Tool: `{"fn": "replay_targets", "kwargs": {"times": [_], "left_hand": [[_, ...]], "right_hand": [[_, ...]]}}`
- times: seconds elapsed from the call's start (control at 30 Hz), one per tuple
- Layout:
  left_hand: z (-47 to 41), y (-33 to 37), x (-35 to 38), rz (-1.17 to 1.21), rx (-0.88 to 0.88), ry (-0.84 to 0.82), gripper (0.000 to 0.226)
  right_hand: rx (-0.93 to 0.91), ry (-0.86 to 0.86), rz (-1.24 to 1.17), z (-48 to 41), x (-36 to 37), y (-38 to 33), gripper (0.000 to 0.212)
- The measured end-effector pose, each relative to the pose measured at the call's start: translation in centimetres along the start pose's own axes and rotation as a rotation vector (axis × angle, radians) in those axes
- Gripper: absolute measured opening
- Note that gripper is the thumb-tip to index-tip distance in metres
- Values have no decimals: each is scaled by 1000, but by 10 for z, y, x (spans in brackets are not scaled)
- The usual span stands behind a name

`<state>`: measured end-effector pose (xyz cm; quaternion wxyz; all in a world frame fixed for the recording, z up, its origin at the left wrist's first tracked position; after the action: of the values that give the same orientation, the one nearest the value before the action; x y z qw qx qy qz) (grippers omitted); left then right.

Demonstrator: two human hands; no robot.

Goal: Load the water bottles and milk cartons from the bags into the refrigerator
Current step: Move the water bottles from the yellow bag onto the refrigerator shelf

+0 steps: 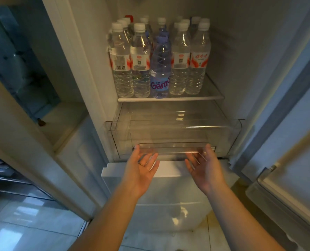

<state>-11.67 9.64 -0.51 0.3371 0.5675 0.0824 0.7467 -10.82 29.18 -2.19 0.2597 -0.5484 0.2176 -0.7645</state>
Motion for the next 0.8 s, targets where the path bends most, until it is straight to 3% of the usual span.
{"fn": "replay_targets", "kwargs": {"times": [0.27,0.47,0.57,0.67,0.8], "left_hand": [[13,6,0,-76,-31,-41,68],[34,-5,-12,-613,-36,-19,41],[56,-13,-25,-955,47,2,28],[84,-23,-39,-1315,84,-51,38],[122,-43,-59,-1654,165,74,53]], "right_hand": [[15,18,23,17,3,4,26],[103,-6,264,50,-1,17,27],[68,-51,609,73,0,23,22],[-10,-219,1052,89,-8,28,31],[-84,-416,1521,97,-31,38,52]]}}
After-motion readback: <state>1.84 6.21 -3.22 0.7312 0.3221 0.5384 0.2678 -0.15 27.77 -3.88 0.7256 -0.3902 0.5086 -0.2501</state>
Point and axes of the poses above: each hand's wrist, its own z-axis away from the middle knuckle, its own x-axis out of the palm, y = z × x, the point moved 3 cm from there along -z, towards the middle knuckle, and after that the axes turned 15 degrees about -y, right-handed, at the moved point
